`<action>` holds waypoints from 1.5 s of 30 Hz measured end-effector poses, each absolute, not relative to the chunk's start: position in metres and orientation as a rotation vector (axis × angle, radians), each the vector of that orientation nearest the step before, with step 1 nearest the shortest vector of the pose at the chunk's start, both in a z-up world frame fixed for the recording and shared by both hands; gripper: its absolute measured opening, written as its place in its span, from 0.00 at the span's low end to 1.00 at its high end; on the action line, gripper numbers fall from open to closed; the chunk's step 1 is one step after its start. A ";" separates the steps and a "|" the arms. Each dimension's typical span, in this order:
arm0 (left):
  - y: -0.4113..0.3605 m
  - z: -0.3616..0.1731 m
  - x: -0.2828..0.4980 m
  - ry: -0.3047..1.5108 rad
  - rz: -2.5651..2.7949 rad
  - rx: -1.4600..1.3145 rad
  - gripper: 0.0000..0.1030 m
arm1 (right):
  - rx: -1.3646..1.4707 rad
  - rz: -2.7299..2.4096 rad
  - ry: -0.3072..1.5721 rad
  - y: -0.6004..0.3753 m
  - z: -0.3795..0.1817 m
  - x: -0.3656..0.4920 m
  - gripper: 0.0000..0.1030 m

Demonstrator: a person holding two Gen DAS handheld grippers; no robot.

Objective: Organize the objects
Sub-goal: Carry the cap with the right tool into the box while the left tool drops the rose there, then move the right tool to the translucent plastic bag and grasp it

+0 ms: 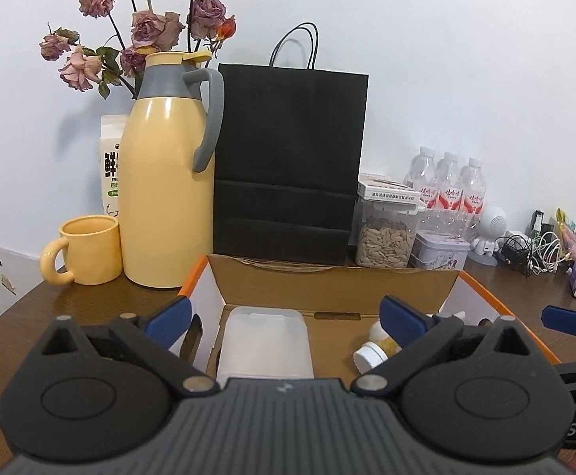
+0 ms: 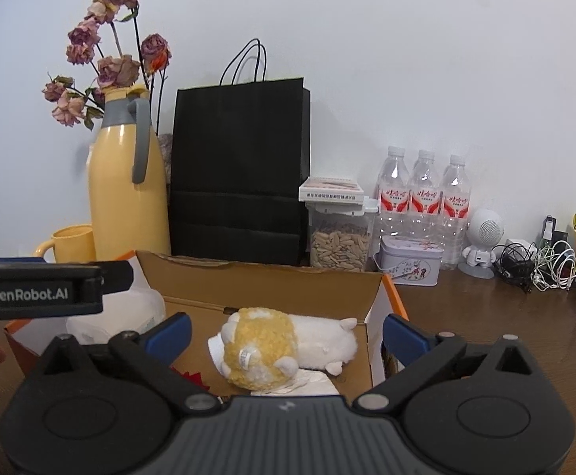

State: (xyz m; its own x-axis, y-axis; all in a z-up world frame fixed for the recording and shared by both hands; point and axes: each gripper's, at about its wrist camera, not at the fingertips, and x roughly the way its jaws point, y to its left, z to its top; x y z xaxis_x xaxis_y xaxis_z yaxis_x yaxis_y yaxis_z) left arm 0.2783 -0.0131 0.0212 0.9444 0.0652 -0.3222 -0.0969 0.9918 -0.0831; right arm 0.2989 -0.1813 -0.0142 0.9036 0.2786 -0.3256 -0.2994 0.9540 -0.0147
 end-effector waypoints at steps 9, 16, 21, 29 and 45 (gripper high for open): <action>-0.013 0.024 0.251 0.307 0.043 -0.068 1.00 | -0.084 0.333 0.291 -0.188 -0.008 0.268 1.00; -0.010 0.017 0.227 0.315 0.025 -0.034 1.00 | -0.090 0.345 0.287 -0.194 -0.010 0.242 1.00; -0.011 0.004 0.212 0.355 0.015 0.007 1.00 | -0.112 0.356 0.321 -0.198 -0.020 0.229 1.00; -0.003 -0.004 0.195 0.388 0.012 -0.008 1.00 | -0.116 0.377 0.359 -0.206 -0.034 0.203 1.00; 0.015 -0.016 0.179 0.433 0.005 -0.074 1.00 | -0.007 0.385 0.504 -0.207 -0.051 0.233 0.76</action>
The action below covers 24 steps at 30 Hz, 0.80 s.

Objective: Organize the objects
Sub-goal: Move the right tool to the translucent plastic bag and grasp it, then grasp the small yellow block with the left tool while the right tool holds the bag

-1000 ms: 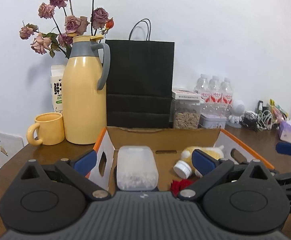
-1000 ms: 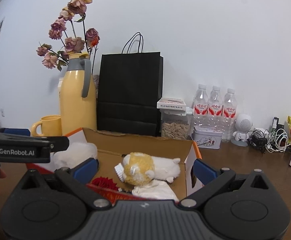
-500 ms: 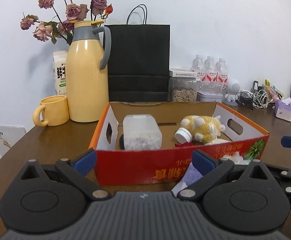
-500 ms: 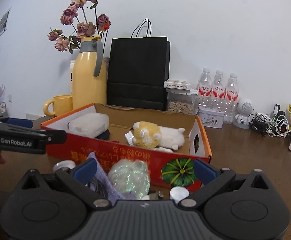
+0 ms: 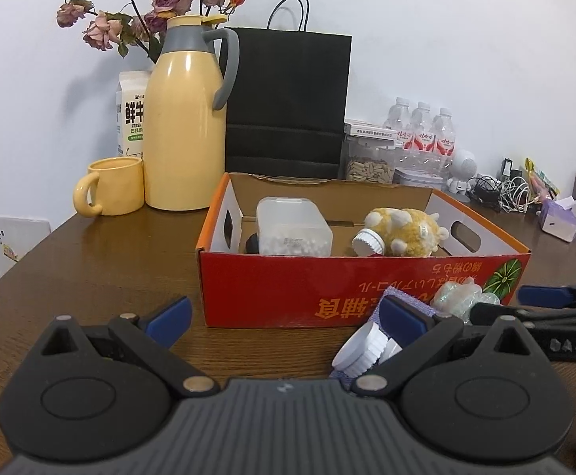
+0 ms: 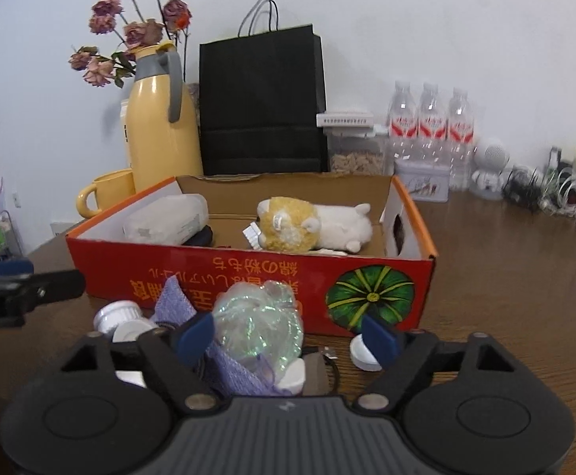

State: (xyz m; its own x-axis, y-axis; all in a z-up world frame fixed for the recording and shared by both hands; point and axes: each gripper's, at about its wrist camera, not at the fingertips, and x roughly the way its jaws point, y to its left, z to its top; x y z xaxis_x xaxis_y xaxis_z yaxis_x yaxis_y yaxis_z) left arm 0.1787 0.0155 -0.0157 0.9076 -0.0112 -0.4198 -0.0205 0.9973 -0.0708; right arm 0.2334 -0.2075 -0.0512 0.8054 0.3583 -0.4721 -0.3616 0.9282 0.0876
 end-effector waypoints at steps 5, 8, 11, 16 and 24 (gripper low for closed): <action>0.016 -0.016 0.179 0.436 0.000 -0.080 1.00 | 0.059 0.427 0.570 -0.201 -0.056 0.252 0.65; 0.016 -0.016 0.179 0.435 0.000 -0.081 1.00 | 0.079 0.446 0.604 -0.199 -0.061 0.257 0.48; 0.016 -0.016 0.179 0.434 0.000 -0.081 1.00 | 0.063 0.454 0.576 -0.197 -0.060 0.251 0.43; 0.016 -0.017 0.179 0.440 0.001 -0.083 1.00 | 0.017 0.449 0.497 -0.194 -0.055 0.238 0.41; 0.014 -0.021 0.184 0.462 0.011 -0.076 1.00 | -0.045 0.379 0.265 -0.201 -0.037 0.199 0.41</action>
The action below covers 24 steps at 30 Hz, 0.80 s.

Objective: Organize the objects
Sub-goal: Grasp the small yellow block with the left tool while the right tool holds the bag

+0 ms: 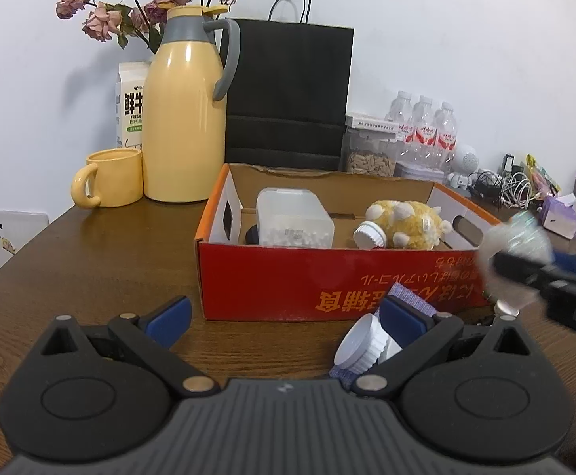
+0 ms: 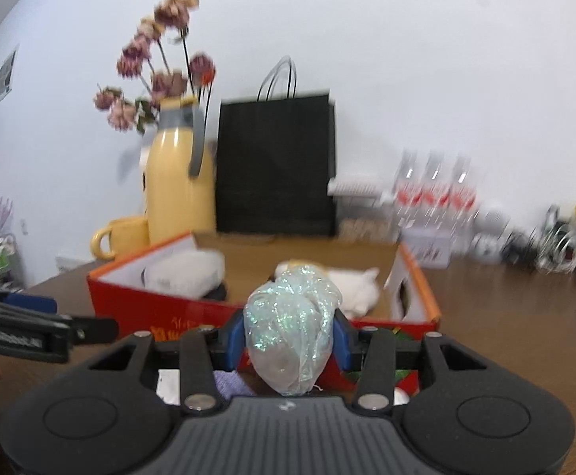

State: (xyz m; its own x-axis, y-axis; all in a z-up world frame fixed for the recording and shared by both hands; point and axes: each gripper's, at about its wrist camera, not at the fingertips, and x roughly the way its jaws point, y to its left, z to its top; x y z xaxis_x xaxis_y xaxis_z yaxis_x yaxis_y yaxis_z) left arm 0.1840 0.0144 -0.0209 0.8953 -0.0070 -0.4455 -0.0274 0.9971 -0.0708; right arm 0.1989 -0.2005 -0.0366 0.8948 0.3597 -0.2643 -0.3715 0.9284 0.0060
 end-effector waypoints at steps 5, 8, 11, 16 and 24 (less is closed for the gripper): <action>0.009 -0.017 0.181 0.496 0.011 -0.061 1.00 | -0.053 0.384 0.243 -0.210 -0.027 0.174 0.41; 0.002 -0.013 0.171 0.515 -0.021 -0.057 1.00 | -0.065 0.392 0.243 -0.215 -0.023 0.160 0.41; -0.007 -0.012 0.161 0.544 -0.043 -0.033 1.00 | -0.067 0.387 0.249 -0.222 -0.023 0.149 0.41; -0.021 -0.014 0.143 0.590 -0.062 0.011 1.00 | -0.066 0.385 0.264 -0.231 -0.026 0.133 0.41; -0.036 -0.029 0.128 0.662 -0.098 0.054 0.86 | -0.080 0.396 0.289 -0.236 -0.029 0.116 0.41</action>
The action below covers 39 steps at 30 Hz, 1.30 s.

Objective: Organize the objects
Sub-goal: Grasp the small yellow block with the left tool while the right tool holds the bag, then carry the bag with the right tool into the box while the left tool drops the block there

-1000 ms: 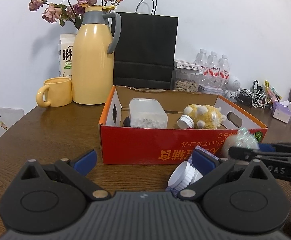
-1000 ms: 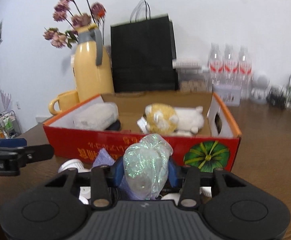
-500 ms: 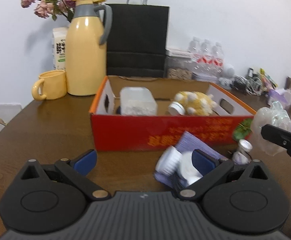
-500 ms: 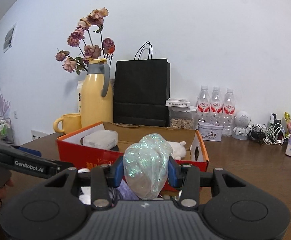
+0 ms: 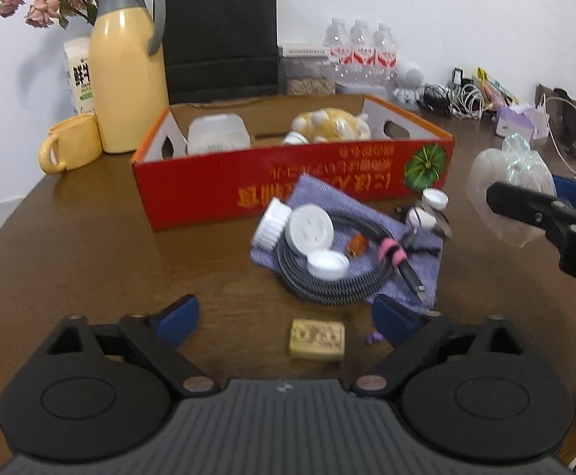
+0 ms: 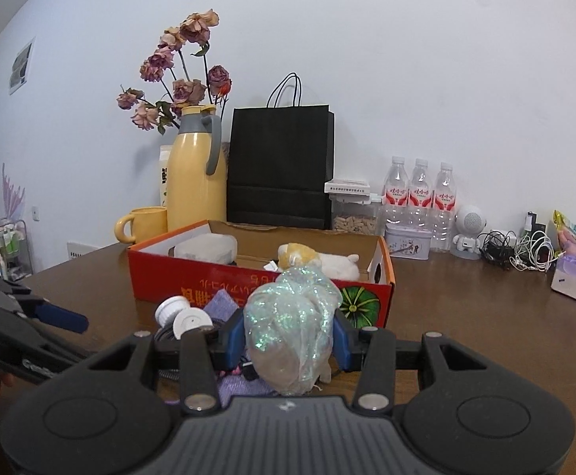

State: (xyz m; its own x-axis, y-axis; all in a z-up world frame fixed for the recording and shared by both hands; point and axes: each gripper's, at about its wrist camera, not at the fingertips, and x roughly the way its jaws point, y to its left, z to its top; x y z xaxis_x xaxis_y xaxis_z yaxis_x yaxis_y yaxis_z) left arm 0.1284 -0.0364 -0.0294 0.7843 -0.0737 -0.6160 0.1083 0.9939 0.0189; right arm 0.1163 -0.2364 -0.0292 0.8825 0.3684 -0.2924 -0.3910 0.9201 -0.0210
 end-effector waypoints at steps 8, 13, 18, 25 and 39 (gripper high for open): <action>-0.040 -0.043 0.129 0.708 -0.119 0.025 0.50 | -0.075 0.406 0.310 -0.239 -0.035 0.109 0.41; -0.044 -0.044 0.124 0.669 -0.125 0.038 0.31 | -0.072 0.411 0.319 -0.238 -0.037 0.109 0.41; -0.041 -0.043 0.123 0.662 -0.120 0.025 0.31 | -0.070 0.414 0.324 -0.238 -0.039 0.109 0.41; -0.035 -0.032 0.122 0.623 -0.114 0.018 0.31 | -0.075 0.416 0.332 -0.235 -0.041 0.114 0.41; -0.034 0.026 0.169 0.452 -0.089 0.016 0.31 | -0.098 0.418 0.243 -0.211 -0.007 0.161 0.41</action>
